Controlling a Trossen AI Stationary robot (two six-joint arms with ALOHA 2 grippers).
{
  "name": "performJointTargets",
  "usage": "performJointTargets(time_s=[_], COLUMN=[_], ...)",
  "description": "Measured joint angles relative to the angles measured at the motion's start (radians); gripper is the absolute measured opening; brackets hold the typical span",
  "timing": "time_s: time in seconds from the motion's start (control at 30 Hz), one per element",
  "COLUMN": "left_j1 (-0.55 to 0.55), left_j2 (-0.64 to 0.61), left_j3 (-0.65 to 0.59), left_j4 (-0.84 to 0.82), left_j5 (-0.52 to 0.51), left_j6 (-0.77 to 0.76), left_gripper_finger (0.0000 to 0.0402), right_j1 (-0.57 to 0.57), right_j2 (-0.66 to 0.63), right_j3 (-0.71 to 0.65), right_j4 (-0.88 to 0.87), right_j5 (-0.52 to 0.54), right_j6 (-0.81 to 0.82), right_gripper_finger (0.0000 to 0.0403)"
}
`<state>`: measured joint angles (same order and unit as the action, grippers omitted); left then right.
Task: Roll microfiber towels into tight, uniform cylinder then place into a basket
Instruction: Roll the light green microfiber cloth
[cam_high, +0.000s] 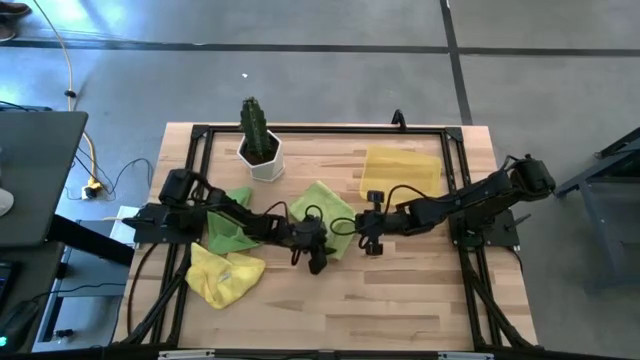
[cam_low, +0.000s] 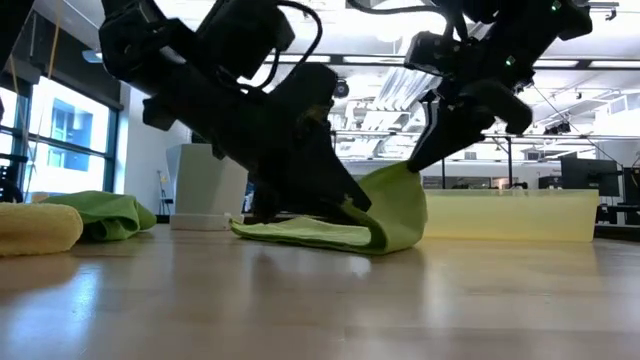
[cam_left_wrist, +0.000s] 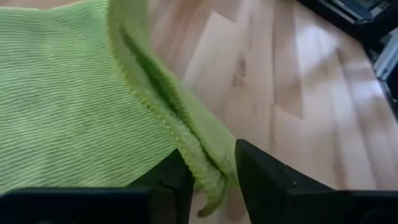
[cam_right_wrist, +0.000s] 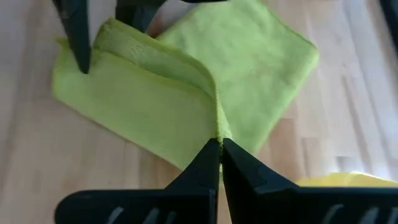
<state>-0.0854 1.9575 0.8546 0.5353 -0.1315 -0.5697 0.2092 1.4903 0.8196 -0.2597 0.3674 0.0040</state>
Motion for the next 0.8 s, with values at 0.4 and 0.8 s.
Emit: performJointTargets(time_s=[0.4,0.8], left_j1=[-0.029,-0.111], left_j2=[0.0,0.001], left_j3=[0.053,0.053], left_j4=[-0.06,-0.067], left_j5=[0.016,0.201], left_j6=[-0.004,-0.021], left_gripper_finger=[0.0035,0.0089], right_j1=[0.001,0.062], right_j2=[0.0,0.0], right_j3=[0.0,0.0], right_j4=[-0.081,-0.119], right_j5=[-0.092,-0.278], right_j6=[0.084,0.128], right_gripper_finger=[0.0,0.0])
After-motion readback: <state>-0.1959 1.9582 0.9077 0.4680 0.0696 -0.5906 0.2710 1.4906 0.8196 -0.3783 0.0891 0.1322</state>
